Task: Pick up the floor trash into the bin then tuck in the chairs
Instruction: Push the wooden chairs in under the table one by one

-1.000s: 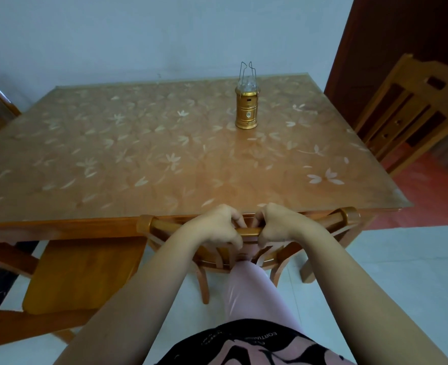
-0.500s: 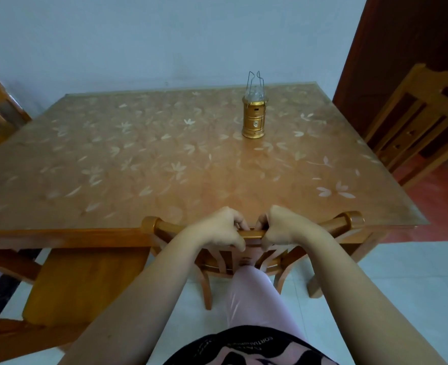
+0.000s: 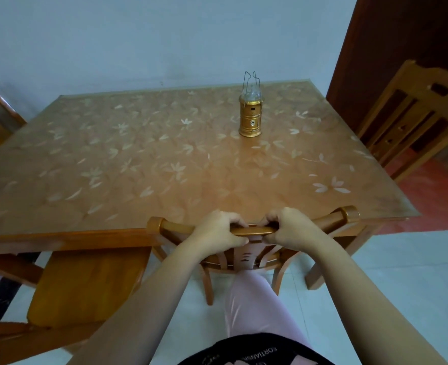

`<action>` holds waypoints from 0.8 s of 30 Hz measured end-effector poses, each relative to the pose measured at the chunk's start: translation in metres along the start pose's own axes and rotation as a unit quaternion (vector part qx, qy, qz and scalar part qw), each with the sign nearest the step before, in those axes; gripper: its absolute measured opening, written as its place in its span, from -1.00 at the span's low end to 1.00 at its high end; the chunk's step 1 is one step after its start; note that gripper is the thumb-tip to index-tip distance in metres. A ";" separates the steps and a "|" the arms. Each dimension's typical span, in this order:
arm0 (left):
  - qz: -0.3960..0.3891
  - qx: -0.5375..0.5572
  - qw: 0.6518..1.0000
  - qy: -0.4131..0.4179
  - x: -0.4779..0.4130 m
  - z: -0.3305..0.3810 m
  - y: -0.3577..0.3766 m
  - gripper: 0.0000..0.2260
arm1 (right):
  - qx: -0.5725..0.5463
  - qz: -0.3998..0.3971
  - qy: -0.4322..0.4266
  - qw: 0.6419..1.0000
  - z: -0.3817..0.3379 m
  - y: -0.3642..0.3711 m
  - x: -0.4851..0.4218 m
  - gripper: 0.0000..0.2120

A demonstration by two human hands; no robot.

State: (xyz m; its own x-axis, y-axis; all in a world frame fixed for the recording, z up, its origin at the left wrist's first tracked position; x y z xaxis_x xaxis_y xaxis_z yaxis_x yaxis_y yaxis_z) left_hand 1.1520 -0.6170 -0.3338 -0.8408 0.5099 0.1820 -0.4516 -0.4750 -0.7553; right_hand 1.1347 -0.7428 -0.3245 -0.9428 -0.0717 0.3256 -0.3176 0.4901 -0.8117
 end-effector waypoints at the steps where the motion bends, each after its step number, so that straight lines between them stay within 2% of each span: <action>1: 0.019 -0.007 1.000 0.001 0.003 0.000 -0.001 -0.80 | -0.001 0.013 0.004 1.000 0.001 -0.001 0.005 -0.82; 6: 0.098 -0.094 0.991 0.017 0.025 0.010 -0.006 -0.72 | 0.059 0.148 -0.014 0.987 -0.002 0.003 0.029 -0.70; 10: 0.157 -0.140 0.977 0.033 0.052 0.021 -0.001 -0.63 | 0.101 0.211 -0.034 0.972 -0.008 0.013 0.058 -0.53; 13: 0.202 -0.185 0.961 0.044 0.079 0.027 0.004 -0.65 | 0.120 0.265 -0.051 0.956 -0.012 0.013 0.082 -0.51; 19: 0.251 -0.221 0.942 0.024 0.127 0.043 0.015 -0.71 | 0.132 0.319 -0.072 0.936 -0.018 0.011 0.131 -0.59; 24: 0.271 -0.221 0.936 -0.024 0.173 0.066 0.027 -0.71 | 0.106 0.301 -0.093 0.943 -0.018 0.009 0.171 -0.60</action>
State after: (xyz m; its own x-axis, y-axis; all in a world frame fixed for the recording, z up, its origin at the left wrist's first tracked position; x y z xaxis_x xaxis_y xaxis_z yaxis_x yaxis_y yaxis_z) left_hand 0.9743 -0.5890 -0.2814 -0.9278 0.2416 -0.2844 0.2050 -0.3069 -0.9294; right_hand 0.9720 -0.7349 -0.2675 -0.9538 0.0028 -0.3004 0.2867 0.3071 -0.9075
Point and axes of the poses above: each hand's wrist, its own x-axis away from the middle knuckle, its own y-axis out of the palm, z = x × y, the point moved 9 cm from there along -x, towards the middle knuckle, and after that the axes turned 6 degrees about y, right-handed, at the moved point
